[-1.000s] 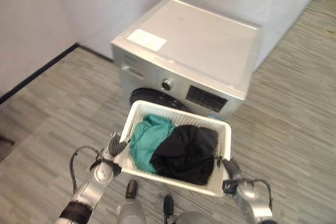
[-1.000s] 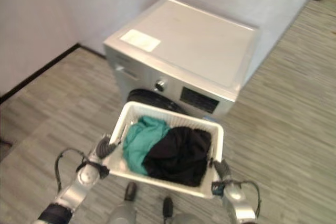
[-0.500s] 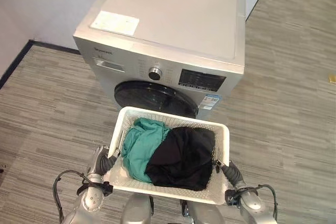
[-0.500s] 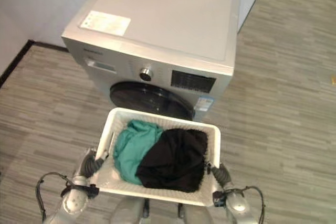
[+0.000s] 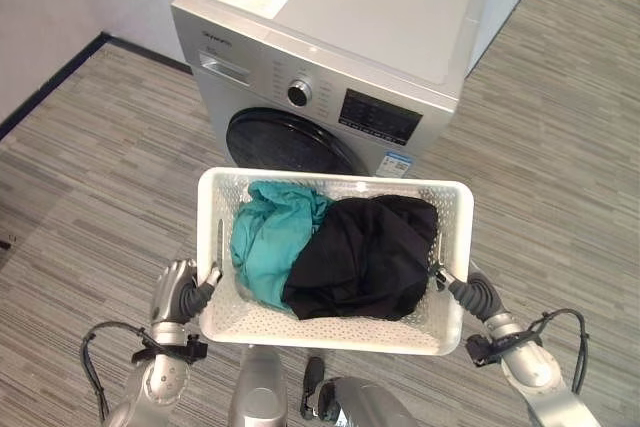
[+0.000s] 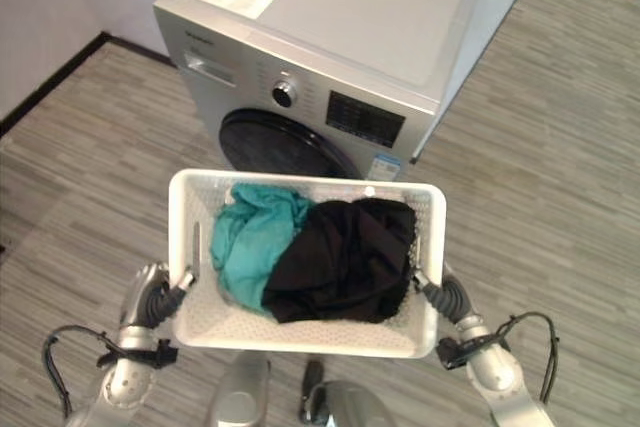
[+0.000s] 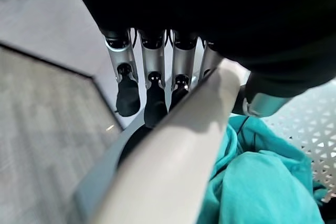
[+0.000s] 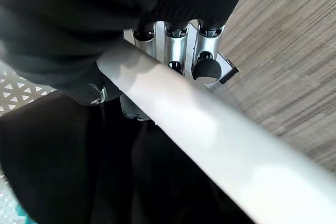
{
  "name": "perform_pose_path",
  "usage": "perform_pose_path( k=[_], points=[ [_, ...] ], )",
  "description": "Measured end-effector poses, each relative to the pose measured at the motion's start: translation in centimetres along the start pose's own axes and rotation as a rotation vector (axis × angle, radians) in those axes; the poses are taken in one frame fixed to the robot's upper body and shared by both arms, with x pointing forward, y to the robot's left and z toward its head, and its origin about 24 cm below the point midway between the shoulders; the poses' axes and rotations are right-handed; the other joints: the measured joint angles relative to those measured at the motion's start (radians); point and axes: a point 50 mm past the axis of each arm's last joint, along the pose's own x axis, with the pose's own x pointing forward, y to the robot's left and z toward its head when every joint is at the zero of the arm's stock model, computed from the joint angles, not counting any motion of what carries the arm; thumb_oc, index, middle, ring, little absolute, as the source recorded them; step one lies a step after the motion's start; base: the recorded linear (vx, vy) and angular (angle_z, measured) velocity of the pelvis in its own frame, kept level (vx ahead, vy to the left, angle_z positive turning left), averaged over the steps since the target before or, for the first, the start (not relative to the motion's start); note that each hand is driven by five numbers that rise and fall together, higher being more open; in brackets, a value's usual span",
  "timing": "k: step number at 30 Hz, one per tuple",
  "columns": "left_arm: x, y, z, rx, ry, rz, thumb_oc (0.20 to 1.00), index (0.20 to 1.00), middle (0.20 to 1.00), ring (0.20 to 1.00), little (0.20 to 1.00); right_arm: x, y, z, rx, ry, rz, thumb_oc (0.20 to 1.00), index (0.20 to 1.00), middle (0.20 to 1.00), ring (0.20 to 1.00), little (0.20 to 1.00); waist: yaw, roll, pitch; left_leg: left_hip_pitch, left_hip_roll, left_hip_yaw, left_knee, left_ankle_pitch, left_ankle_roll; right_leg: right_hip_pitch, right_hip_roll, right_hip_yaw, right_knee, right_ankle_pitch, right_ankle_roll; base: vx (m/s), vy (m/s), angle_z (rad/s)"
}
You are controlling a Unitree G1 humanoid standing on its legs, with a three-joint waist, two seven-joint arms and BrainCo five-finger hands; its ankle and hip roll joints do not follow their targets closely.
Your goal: Grab the laundry basket,head to the washer,open it,put in the laundry and shut it.
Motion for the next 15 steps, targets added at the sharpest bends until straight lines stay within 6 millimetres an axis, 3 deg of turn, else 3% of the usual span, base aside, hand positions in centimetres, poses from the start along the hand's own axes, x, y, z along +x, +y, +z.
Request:
perform_pose_path(
  k=[4,5,8,12,14,15],
  points=[
    [2.4,3.1,2.7,-0.007,-0.145,0.147,0.200,0.200,0.200,0.200,0.200,0.5,-1.8,2.8,0.014,-0.124,-0.060,0.200,0.200,0.200,0.200,0.200,-0.014,0.010,-0.002,-0.001,-0.006,-0.051,0.006,-0.002,0.002,0.021,0.005,-0.002,-0.032,0.031,-0.003,0.03,0.015,-0.02],
    [3.4,4.4,4.1,-0.008,-0.215,0.199,0.200,0.200,0.200,0.200,0.200,0.8,-2.9,3.9,0.016,-0.174,-0.095,0.200,0.200,0.200,0.200,0.200,-0.018,0.012,-0.002,0.001,-0.009,-0.051,0.011,-0.001,0.000,0.029,0.002,-0.001,-0.037,0.036,0.002,0.05,0.036,0.03],
    [4.8,6.4,5.7,0.009,-0.307,0.272,0.200,0.200,0.200,0.200,0.200,1.7,-4.3,5.7,0.015,-0.260,-0.139,0.200,0.200,0.200,0.200,0.200,-0.030,0.015,-0.003,0.027,-0.022,-0.050,0.015,0.001,-0.007,0.055,-0.010,-0.001,-0.047,0.036,0.020,0.07,0.030,0.03],
    [7.4,8.9,7.8,0.020,-0.408,0.342,0.200,0.200,0.200,0.200,0.200,4.0,-5.8,7.7,0.037,-0.349,-0.171,0.200,0.200,0.200,0.200,0.200,-0.030,0.023,-0.013,0.057,-0.040,-0.044,0.019,-0.014,0.006,0.093,-0.029,0.005,-0.067,0.024,0.050,0.07,0.027,0.01],
    [9.5,9.5,8.6,0.005,-0.435,0.349,0.200,0.200,0.200,0.200,0.200,5.9,-6.5,8.6,0.064,-0.375,-0.184,0.200,0.200,0.200,0.200,0.200,-0.027,0.029,-0.029,0.067,-0.051,-0.045,0.021,-0.018,0.012,0.109,-0.037,0.007,-0.072,0.024,0.057,0.09,0.004,0.08],
    [11.5,9.4,9.4,-0.018,-0.444,0.323,0.200,0.200,0.200,0.200,0.200,7.4,-7.0,8.8,0.071,-0.361,-0.185,0.200,0.200,0.200,0.200,0.200,-0.025,0.036,-0.046,0.073,-0.058,-0.051,0.021,-0.018,0.014,0.124,-0.041,-0.001,-0.076,0.026,0.064,0.02,-0.021,0.14]
  ],
)
